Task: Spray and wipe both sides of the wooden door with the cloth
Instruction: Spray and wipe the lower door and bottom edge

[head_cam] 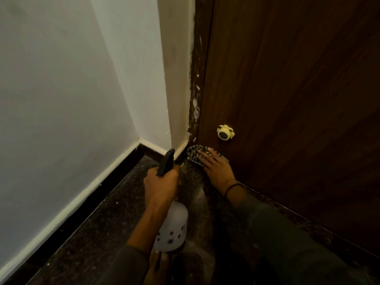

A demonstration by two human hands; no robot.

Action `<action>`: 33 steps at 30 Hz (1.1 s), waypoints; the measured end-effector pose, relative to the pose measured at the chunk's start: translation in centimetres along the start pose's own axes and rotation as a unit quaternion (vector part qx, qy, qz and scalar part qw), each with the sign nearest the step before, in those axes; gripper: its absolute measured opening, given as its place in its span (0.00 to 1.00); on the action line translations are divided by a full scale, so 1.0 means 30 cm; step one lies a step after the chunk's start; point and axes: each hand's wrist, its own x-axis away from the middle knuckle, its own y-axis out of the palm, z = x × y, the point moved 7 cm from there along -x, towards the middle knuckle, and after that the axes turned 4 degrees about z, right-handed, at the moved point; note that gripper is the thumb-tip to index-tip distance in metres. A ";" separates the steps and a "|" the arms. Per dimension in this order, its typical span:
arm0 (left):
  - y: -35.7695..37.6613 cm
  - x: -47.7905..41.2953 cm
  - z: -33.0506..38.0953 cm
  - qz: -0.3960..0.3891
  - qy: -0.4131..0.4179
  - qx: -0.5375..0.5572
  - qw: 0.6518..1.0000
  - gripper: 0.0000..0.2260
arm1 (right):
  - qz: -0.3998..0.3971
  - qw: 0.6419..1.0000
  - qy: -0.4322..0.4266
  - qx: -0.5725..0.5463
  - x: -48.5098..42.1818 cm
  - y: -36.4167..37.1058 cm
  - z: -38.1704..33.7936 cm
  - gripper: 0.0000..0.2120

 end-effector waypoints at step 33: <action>0.154 0.068 0.021 -0.021 -0.005 0.043 0.999 0.11 | 0.225 0.970 0.090 -0.033 0.027 -0.243 0.121 0.28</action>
